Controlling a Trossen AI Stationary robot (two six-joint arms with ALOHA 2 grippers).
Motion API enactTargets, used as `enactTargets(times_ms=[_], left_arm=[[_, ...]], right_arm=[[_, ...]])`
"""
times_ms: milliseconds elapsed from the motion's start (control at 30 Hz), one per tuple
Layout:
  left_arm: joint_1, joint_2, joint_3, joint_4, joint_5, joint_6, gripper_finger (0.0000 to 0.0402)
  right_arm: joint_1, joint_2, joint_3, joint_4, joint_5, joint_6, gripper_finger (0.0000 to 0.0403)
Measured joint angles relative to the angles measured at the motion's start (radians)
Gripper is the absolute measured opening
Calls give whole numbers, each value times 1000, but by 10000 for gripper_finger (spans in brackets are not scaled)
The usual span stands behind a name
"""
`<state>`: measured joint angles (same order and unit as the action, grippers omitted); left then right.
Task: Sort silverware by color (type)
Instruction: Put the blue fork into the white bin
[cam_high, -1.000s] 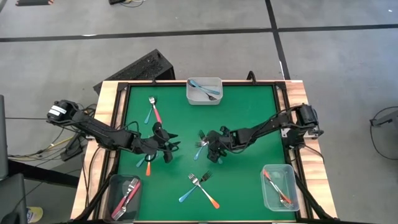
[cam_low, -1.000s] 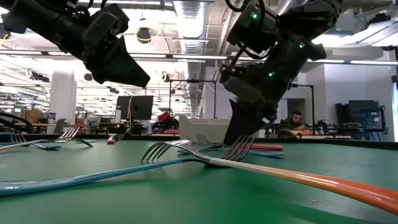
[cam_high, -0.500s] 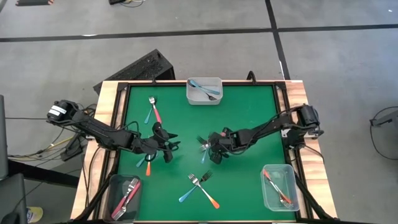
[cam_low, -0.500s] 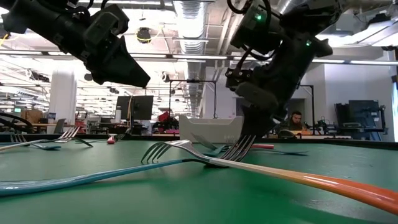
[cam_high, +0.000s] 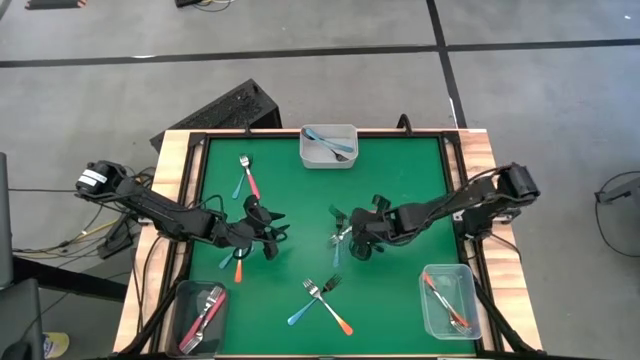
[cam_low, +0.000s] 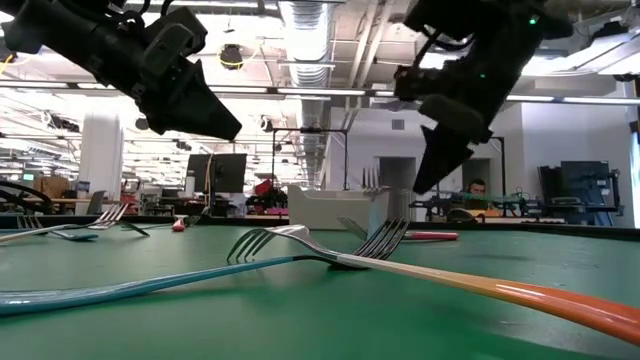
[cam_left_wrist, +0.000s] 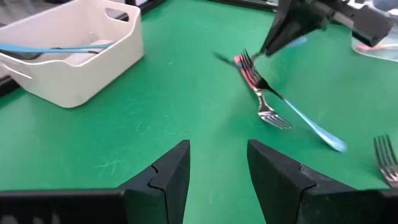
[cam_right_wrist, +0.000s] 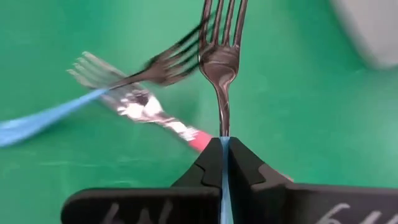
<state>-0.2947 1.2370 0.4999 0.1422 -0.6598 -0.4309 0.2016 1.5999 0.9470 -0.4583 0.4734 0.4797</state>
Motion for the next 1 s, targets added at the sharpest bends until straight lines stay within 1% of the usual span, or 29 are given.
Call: enactTargets(times_ms=[100, 267, 400, 500, 600, 700, 867, 933, 1000], left_arm=[[0, 0, 0, 0, -2, 3, 146], [3, 0, 0, 3, -2, 7, 146], [5, 0, 0, 11, -8, 3, 146], [7, 0, 0, 14, -8, -2, 146], [7, 0, 0, 13, -7, -8, 146], [7, 0, 0, 5, -5, -9, 146], [7, 0, 0, -2, -3, -9, 146], [7, 0, 0, -10, -5, -9, 146], [7, 0, 0, -15, -19, -3, 146]], right_arm=[[11, -40, 0, -13, 107, -67, 18], [-44, -62, 0, 36, 156, -249, 19], [-134, -60, 0, 181, 157, -536, 19], [-221, -48, 2, 361, 136, -763, 20], [-323, -41, 2, 541, 48, -931, 20], [-446, -42, 2, 695, -144, -1024, 20], [-639, -42, 2, 818, -417, -1027, 20], [-699, -36, 2, 834, -499, -996, 20], [-740, -11, 2, 866, -553, -951, 20]])
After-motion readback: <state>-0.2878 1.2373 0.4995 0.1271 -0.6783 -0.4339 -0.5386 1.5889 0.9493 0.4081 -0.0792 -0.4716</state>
